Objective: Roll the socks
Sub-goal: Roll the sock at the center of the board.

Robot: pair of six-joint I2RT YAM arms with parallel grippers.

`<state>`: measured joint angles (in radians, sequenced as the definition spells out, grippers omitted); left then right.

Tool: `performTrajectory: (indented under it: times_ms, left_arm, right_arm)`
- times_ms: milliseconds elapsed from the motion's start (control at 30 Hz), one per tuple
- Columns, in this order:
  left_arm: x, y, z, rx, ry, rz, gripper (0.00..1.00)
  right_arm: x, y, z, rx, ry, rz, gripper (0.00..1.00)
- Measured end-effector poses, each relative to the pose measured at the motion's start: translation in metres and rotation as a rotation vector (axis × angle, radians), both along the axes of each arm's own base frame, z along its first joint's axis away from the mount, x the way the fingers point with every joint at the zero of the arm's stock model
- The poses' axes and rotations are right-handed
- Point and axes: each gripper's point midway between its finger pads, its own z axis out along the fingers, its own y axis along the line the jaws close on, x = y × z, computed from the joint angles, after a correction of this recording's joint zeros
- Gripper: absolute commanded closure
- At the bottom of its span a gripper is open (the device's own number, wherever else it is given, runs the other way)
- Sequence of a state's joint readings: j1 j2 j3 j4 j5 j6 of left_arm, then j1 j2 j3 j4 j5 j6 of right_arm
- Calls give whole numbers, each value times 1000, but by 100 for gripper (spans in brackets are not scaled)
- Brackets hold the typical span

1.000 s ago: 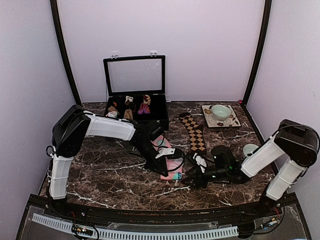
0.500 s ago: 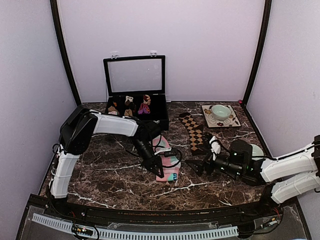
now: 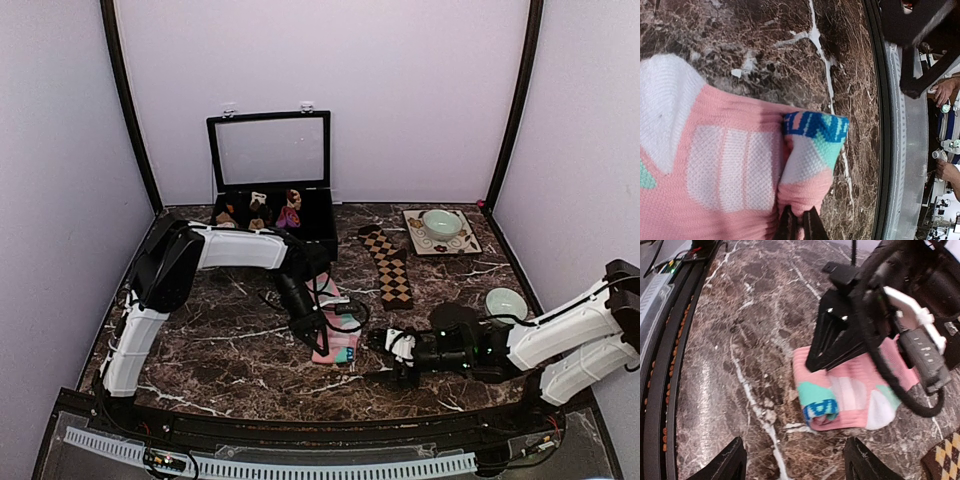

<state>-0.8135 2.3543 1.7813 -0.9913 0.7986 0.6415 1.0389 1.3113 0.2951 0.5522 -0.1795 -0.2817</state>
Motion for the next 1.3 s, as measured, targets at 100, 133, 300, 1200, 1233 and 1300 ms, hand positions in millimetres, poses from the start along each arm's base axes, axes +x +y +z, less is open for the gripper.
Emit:
performTrajectory:
  times_ms: [100,133,300,1200,1233,1300]
  left_arm:
    - [0,0,0,19,16,7,100]
    - [0,0,-1,24,20,10,100]
    - [0,0,-1,44,36,18,100]
    - [0,0,2,29,31,-6,64]
    - [0,1,3,25,29,-9,59]
    - [1,2,5,16,20,-9,47]
  right_arm:
    - [-15,7,-18,-66,-22,76,39]
    - [-17,10,-22,-85,-29,96,40]
    - [-10,35,-25,-125,-84,153,44]
    - [28,65,-49,-138,-32,167,68]
    - [29,65,-49,-133,-24,162,69]
    - [33,63,-49,-122,-1,141,74]
